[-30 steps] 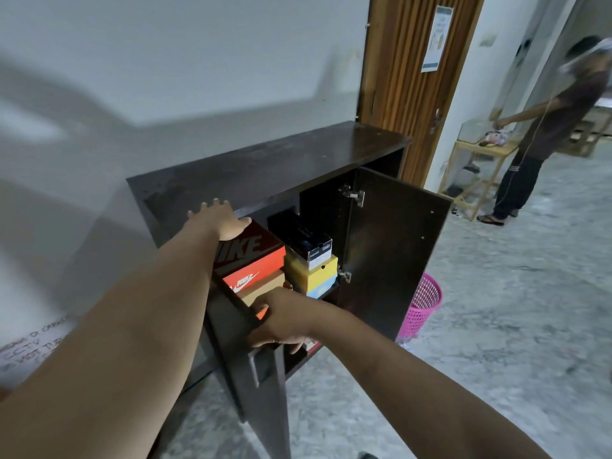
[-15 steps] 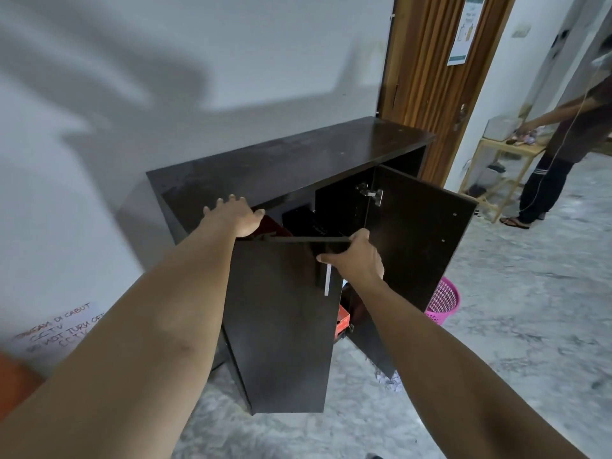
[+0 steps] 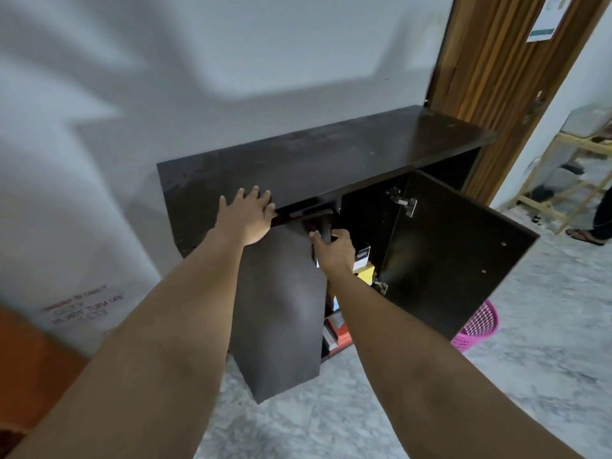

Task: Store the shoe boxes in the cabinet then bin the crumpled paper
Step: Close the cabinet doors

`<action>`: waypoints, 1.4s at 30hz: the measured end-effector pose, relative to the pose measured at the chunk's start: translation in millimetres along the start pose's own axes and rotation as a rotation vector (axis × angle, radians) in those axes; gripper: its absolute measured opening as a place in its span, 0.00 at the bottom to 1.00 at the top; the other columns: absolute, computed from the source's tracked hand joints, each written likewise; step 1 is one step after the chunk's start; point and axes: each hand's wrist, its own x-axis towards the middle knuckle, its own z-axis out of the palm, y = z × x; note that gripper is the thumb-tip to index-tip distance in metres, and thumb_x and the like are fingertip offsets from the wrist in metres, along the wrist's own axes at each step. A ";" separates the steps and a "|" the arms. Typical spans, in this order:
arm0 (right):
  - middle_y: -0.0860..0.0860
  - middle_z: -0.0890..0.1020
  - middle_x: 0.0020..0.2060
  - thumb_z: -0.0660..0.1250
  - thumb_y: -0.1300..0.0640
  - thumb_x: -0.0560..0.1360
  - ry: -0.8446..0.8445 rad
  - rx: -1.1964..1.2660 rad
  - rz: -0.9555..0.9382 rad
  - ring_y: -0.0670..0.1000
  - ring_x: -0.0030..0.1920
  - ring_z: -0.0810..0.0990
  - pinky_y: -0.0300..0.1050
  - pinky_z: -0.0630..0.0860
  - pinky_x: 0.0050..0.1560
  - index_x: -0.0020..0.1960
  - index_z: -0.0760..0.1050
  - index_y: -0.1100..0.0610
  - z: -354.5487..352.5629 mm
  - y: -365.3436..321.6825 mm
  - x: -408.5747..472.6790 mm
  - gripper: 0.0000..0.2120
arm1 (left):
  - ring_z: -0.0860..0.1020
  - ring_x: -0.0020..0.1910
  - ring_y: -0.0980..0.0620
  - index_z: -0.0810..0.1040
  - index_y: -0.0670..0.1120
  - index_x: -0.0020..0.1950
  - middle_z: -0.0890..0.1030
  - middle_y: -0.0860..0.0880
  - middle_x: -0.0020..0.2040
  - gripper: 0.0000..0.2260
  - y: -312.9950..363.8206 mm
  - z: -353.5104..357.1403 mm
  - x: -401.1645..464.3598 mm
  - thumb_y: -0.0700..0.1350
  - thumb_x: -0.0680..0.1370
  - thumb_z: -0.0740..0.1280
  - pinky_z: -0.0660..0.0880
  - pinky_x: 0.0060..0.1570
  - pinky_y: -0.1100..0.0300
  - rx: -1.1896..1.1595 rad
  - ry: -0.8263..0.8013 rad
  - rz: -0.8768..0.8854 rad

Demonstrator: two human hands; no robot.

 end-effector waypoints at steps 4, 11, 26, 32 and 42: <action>0.59 0.85 0.53 0.72 0.47 0.75 -0.142 -0.132 -0.068 0.60 0.55 0.83 0.49 0.79 0.53 0.55 0.80 0.59 11.4 -16.1 31.2 0.17 | 0.52 0.82 0.42 0.57 0.53 0.82 0.55 0.50 0.84 0.24 12.4 3.0 16.4 0.56 0.86 0.46 0.49 0.77 0.33 -0.013 0.026 -0.015; 0.53 0.85 0.48 0.74 0.50 0.71 -0.450 -0.182 -0.193 0.53 0.50 0.83 0.48 0.79 0.55 0.54 0.82 0.56 -19.3 2.2 66.0 0.14 | 0.51 0.83 0.41 0.54 0.54 0.83 0.53 0.50 0.84 0.33 22.7 2.5 37.6 0.68 0.82 0.44 0.49 0.79 0.36 0.031 0.020 0.031; 0.56 0.82 0.52 0.64 0.31 0.75 0.335 -0.995 0.250 0.61 0.59 0.80 0.68 0.67 0.71 0.61 0.75 0.55 -298.5 44.7 116.0 0.29 | 0.51 0.83 0.45 0.50 0.55 0.83 0.51 0.55 0.84 0.29 46.9 15.4 80.0 0.64 0.83 0.44 0.51 0.78 0.34 0.090 0.054 0.362; 0.57 0.82 0.48 0.61 0.30 0.77 0.154 -0.644 0.201 0.58 0.49 0.80 0.49 0.77 0.47 0.58 0.81 0.63 -257.8 22.6 64.3 0.35 | 0.50 0.83 0.43 0.51 0.54 0.83 0.51 0.54 0.84 0.29 46.9 12.2 78.6 0.63 0.84 0.45 0.49 0.77 0.32 0.031 0.029 0.373; 0.60 0.86 0.51 0.67 0.61 0.82 0.164 -0.102 -0.004 0.68 0.53 0.84 0.69 0.82 0.50 0.67 0.81 0.56 -105.2 29.0 9.7 0.14 | 0.49 0.83 0.39 0.52 0.53 0.83 0.51 0.53 0.84 0.28 44.8 10.3 77.7 0.60 0.84 0.46 0.47 0.76 0.29 -0.014 0.010 0.409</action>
